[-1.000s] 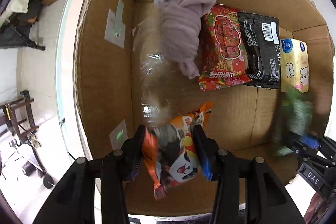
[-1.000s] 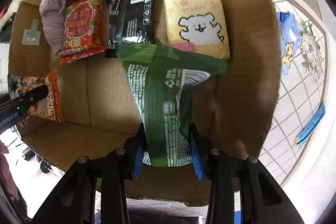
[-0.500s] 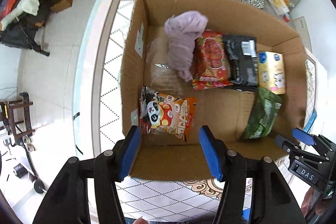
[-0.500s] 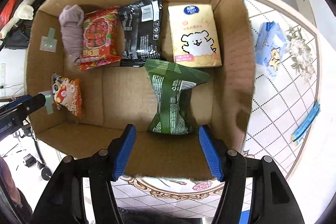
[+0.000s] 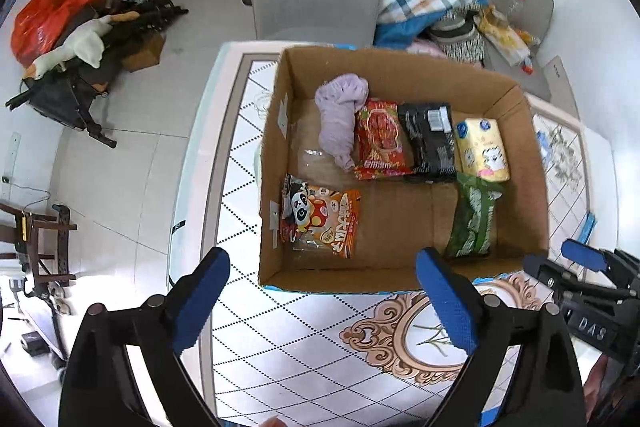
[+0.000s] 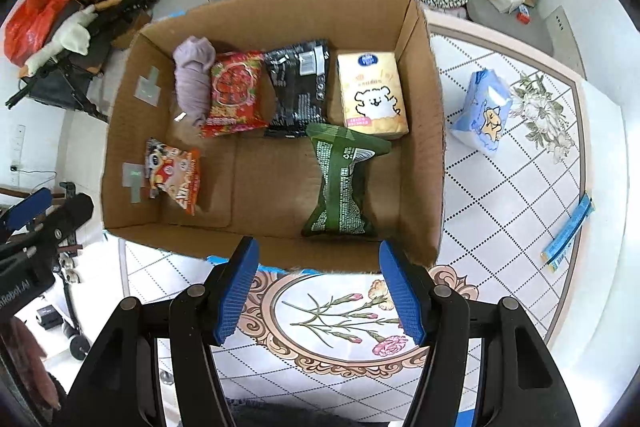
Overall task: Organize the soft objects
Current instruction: 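Move both tools out of the box toward the blue items on the table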
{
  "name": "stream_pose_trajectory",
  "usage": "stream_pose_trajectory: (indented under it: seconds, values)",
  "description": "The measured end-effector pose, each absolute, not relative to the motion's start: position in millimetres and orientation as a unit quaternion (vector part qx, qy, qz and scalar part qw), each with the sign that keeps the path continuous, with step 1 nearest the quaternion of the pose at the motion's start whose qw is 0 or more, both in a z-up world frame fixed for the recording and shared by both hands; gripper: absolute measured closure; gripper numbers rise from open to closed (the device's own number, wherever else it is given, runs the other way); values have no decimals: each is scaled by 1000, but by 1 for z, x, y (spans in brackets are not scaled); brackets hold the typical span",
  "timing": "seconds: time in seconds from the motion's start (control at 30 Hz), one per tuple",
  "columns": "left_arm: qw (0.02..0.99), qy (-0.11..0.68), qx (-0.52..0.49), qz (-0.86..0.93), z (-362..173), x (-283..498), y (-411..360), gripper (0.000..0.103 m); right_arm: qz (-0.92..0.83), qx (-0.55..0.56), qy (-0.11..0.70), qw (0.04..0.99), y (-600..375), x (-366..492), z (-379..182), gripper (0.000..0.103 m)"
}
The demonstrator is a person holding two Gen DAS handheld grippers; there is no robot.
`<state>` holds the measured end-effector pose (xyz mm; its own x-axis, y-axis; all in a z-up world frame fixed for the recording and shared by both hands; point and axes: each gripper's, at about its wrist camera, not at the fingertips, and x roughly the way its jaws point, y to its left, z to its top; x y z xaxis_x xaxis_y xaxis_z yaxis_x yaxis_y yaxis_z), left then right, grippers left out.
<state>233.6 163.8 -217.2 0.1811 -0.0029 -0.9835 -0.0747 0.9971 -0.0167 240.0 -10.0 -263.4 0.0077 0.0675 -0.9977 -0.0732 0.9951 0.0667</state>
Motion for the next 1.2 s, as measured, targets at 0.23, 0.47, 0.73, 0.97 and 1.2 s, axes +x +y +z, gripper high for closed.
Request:
stream_pose_trajectory:
  seconds: [0.23, 0.47, 0.73, 0.97, 1.2]
  values:
    - [790, 611, -40, 34, -194, 218, 161, 0, 59, 7, 678, 733, -10, 224, -239, 7]
    - [799, 599, -52, 23, -183, 210, 147, 0, 65, 33, 667, 742, -19, 216, -230, 1]
    - [807, 591, -11, 7, -176, 215, 84, 0, 40, 94, 656, 748, -84, 215, -227, 0]
    - [805, 588, 51, -63, -182, 240, -30, 0, -50, 160, 646, 745, -209, 202, -235, 0]
    - [784, 599, 103, -123, -209, 282, -146, 0, -144, 208, 650, 717, -337, 185, -261, 0]
